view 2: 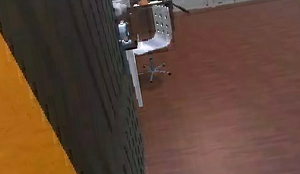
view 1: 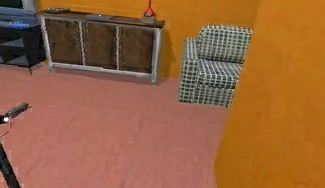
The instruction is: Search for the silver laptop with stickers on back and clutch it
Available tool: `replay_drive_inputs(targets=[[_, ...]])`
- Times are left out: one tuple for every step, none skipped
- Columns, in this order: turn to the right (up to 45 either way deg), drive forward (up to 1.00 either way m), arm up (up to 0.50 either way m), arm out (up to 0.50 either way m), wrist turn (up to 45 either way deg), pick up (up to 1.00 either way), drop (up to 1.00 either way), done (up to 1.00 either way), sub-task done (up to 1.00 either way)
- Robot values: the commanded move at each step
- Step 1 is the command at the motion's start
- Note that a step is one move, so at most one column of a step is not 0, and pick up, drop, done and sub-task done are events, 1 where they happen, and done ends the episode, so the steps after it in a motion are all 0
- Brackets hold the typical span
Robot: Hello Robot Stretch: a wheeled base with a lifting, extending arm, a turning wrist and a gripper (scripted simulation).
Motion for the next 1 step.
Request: replay_drive_inputs(targets=[[0.0,1.00,0.00,0.00,0.0,0.00,0.00,0.00,0.00]])
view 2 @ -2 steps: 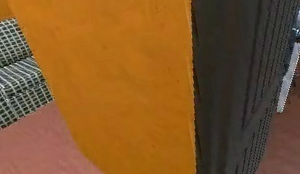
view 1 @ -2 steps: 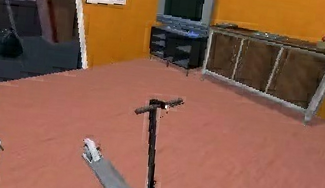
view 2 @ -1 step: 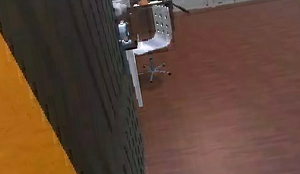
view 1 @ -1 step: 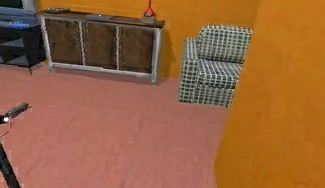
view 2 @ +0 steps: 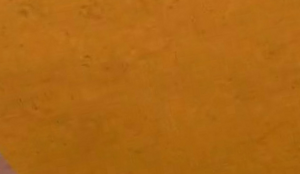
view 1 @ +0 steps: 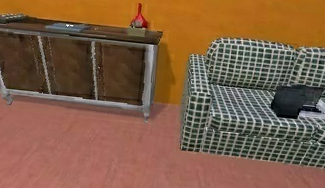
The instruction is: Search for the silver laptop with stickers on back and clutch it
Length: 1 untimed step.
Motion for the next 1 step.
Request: replay_drive_inputs(targets=[[0.0,0.45,0.00,0.00,0.0,0.00,0.00,0.00,0.00]])
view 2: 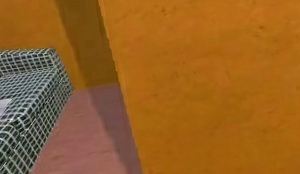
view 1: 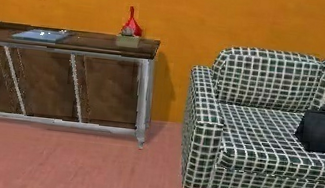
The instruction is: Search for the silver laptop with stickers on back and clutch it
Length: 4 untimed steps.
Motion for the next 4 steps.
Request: replay_drive_inputs(targets=[[45.0,0.00,0.00,0.00,0.0,0.00,0.00,0.00,0.00],[0.0,0.50,0.00,0.00,0.0,0.00,0.00,0.00,0.00],[18.0,0.00,0.00,0.00,0.0,0.00,0.00,0.00,0.00],[0.0,0.55,0.00,0.00,0.0,0.00,0.00,0.00,0.00]])
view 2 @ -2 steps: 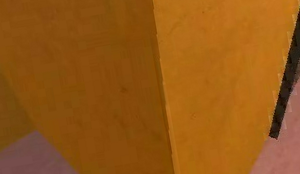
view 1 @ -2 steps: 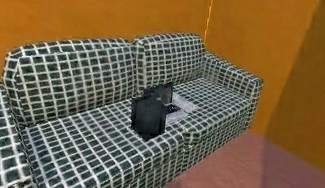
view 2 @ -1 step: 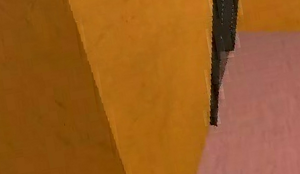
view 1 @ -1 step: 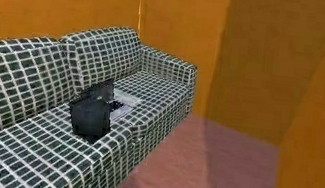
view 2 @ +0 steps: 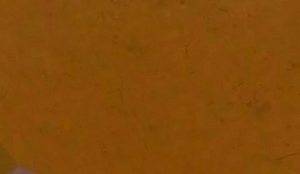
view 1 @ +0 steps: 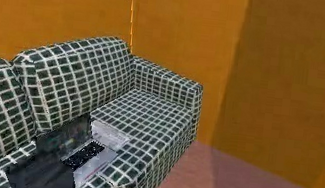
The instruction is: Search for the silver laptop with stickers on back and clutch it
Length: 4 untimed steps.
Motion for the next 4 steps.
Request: replay_drive_inputs(targets=[[-45.0,0.00,0.00,0.00,0.0,0.00,0.00,0.00,0.00],[-45.0,0.00,0.00,0.00,0.0,0.00,0.00,0.00,0.00],[-21.0,0.00,0.00,0.00,0.0,0.00,0.00,0.00,0.00],[0.0,0.00,0.50,0.00,0.0,0.00,0.00,0.00,0.00]])
